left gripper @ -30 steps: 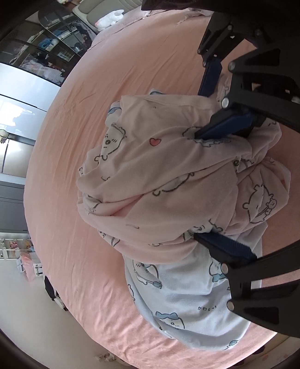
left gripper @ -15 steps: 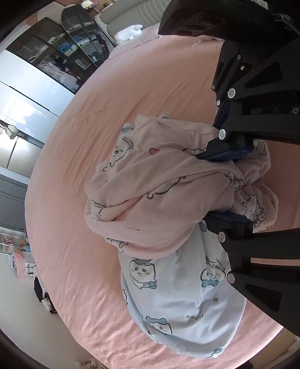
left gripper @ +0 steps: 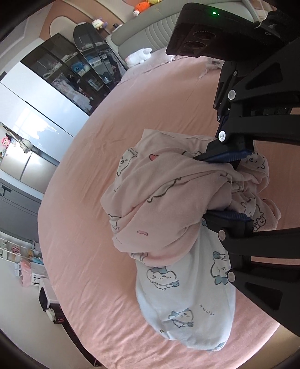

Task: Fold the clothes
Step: 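Lift the pink garment off the heap with both grippers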

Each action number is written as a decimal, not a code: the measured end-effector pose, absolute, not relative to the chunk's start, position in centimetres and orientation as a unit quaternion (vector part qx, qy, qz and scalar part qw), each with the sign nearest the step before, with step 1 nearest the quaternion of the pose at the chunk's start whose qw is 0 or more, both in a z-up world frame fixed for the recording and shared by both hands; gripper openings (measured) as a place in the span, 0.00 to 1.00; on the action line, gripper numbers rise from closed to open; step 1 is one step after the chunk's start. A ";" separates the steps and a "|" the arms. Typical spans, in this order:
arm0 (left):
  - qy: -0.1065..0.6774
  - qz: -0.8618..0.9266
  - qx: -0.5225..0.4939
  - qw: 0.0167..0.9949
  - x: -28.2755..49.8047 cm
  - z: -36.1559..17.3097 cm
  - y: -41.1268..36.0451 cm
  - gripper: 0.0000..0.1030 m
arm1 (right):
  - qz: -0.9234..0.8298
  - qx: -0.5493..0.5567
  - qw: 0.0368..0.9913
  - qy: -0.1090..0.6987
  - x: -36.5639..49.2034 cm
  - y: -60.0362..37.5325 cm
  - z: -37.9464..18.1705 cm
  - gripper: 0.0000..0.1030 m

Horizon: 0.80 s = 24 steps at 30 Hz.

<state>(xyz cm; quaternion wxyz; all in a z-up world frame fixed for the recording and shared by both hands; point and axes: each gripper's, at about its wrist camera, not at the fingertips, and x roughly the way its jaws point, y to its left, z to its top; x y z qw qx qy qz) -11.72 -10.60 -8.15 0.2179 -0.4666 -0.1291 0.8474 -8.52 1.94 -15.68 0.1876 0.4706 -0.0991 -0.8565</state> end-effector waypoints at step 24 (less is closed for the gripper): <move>0.002 0.881 -0.403 0.248 -10.0 -2.6 -3.1 0.31 | -0.884 0.422 0.179 -0.093 -6.0 5.9 -8.6 0.24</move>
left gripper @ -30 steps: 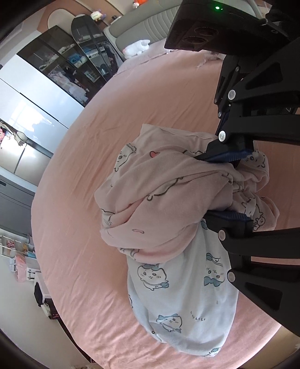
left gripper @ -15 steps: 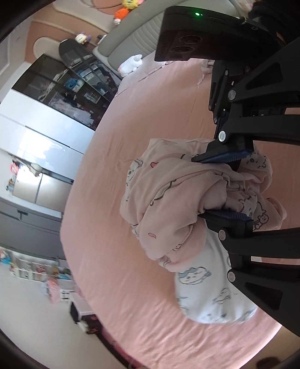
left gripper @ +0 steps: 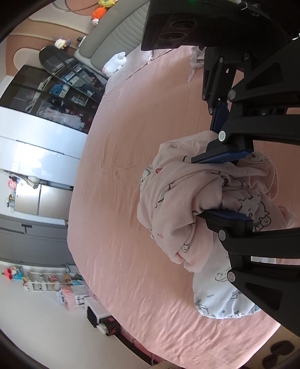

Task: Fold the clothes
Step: 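Lift the pink garment off the heap with both grippers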

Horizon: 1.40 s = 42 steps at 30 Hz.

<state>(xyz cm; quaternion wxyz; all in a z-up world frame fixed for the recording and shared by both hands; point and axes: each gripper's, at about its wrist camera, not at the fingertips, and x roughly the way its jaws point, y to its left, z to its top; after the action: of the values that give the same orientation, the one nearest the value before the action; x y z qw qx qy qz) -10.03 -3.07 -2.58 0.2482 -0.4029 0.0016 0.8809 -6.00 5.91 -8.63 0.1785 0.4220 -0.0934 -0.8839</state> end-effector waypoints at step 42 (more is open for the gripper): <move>0.169 0.755 -0.410 0.483 -5.6 -2.2 17.7 0.28 | -0.884 0.465 0.010 -0.045 3.9 21.2 -7.5 0.24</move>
<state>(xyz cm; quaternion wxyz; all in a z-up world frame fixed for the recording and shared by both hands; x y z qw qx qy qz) -5.58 17.67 -2.20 0.4835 -0.4102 0.1687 0.7547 3.94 21.21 -7.47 0.0097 0.4652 -0.0446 -0.8840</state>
